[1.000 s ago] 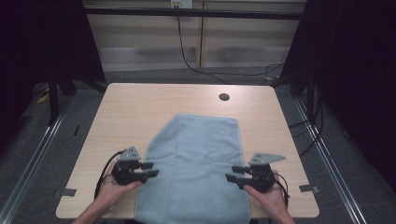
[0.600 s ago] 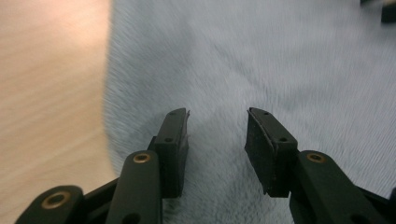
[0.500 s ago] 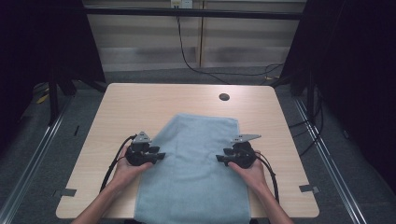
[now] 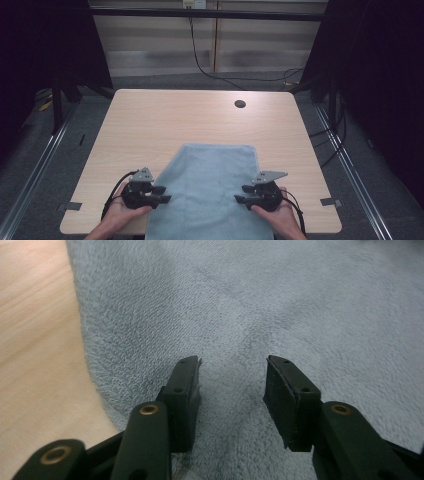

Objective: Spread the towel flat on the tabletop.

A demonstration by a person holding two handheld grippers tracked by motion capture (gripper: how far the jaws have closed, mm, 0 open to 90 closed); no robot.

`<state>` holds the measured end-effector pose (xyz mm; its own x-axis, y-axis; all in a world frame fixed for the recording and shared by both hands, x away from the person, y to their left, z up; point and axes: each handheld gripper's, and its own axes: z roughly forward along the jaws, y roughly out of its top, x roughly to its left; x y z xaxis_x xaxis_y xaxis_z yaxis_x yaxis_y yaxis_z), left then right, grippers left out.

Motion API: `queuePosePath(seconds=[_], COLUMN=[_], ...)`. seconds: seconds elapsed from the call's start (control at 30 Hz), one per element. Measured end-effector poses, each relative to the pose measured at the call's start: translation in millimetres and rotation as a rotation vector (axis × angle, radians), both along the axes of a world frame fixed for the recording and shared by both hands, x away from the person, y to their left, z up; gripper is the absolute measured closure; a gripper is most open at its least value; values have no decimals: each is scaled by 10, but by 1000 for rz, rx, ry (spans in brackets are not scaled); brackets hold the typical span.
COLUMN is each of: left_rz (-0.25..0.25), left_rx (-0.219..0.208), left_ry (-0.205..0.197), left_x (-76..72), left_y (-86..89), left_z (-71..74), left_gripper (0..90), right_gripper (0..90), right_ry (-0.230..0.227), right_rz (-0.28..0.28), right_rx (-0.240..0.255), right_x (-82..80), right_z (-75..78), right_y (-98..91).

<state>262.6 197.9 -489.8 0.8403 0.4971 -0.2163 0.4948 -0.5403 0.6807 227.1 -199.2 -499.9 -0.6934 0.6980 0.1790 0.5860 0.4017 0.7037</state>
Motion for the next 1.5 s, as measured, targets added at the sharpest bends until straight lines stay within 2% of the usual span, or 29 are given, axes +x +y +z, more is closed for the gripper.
queuePosePath(seconds=[0.07,0.1,0.17,0.2,0.23,0.27,0.3,0.33,0.37,0.4,0.43,0.47,0.5,0.57,0.63,0.67,0.73,0.8,0.87,0.93,1.07,1.1,1.2,1.27,1.3,1.4,1.5], left_rz=[13,44,100,130,177,210,224,224,226,218,191,176,154,136,125,117,106,42,-7,-68,-109,-115,-103,-56,-35,21,62], left_rx=[-45,-73,-96,-107,-84,-73,-87,-99,-96,-108,-118,-103,-73,-57,-58,-76,-86,-104,-116,-81,-30,-46,-84,-141,-159,-192,-188], left_ry=[-22,-29,-38,-47,-79,-82,-65,-36,-29,-40,-23,-19,-19,-20,-37,-45,-60,-85,-101,-103,-60,-51,-50,-45,-57,-71,-71], left_x=[31,111,264,358,495,585,652,726,758,776,782,771,755,731,709,688,642,563,471,382,324,322,339,398,428,497,614], left_y=[42,70,103,115,112,103,99,85,61,32,-3,-47,-95,-149,-178,-198,-247,-375,-527,-693,-835,-827,-719,-583,-512,-388,-369], left_z=[46,80,124,132,123,97,70,37,16,-11,-34,-51,-69,-80,-54,-16,62,162,200,171,38,23,88,157,199,247,208], left_gripper=[555,550,542,536,532,515,499,497,497,497,502,509,533,653,730,759,785,786,783,758,646,619,589,580,587,591,558], right_gripper=[515,510,502,501,497,496,493,490,488,487,485,484,483,477,476,476,476,477,476,476,476,474,470,470,470,470,469], right_ry=[7,14,19,2,-10,-21,-25,-22,-25,-23,-27,-21,-16,-28,-26,-27,-28,-33,-32,-38,-39,-33,-18,-15,-12,-14,-10], right_rz=[3,4,-15,-21,-33,-45,-47,-58,-64,-68,-73,-85,-91,-96,-102,-99,-91,-99,-110,-123,-129,-132,-129,-130,-134,-138,-140], right_rx=[7,8,39,51,56,58,58,54,48,45,38,42,47,47,52,50,48,41,40,48,41,30,6,6,11,13,12], right_x=[-75,-85,-69,-42,-9,50,97,123,157,177,202,212,215,208,199,194,187,191,197,200,185,179,184,197,207,225,236], right_z=[4,10,29,44,63,81,80,78,70,64,54,51,52,58,61,62,64,64,70,75,63,50,3,-10,-9,-9,-10], right_y=[-4,-13,-32,-44,-52,-65,-74,-76,-82,-88,-101,-113,-125,-151,-159,-163,-156,-158,-176,-206,-244,-239,-227,-229,-234,-238,-230])
